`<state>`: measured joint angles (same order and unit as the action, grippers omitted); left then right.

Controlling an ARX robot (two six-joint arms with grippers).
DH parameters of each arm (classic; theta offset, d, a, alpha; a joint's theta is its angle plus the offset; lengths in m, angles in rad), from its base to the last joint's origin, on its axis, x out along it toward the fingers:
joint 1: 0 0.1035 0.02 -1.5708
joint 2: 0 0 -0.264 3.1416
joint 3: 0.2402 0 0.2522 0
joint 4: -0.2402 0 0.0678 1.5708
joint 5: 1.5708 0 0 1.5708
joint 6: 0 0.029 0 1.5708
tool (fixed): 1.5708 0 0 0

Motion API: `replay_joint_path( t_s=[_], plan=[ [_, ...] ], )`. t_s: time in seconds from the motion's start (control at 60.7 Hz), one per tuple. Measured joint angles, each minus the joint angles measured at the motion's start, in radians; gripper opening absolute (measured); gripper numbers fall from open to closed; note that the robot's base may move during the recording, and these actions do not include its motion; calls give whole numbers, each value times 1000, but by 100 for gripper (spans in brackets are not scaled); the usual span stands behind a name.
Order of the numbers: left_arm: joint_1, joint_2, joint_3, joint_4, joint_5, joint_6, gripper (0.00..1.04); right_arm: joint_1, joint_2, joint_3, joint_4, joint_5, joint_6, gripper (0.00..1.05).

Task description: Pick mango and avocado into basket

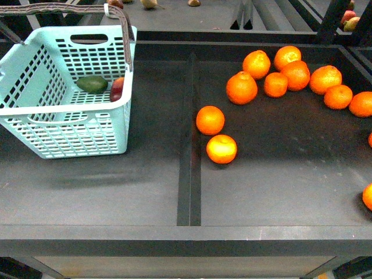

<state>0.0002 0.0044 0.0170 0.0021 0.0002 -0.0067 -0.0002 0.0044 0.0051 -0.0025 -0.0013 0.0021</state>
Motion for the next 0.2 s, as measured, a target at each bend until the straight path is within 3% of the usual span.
replay_joint_path(
  t_s=[0.198],
  plan=[
    [0,0,0,0,0,1,97,0,0,0,0,0,0,97]
  ],
)
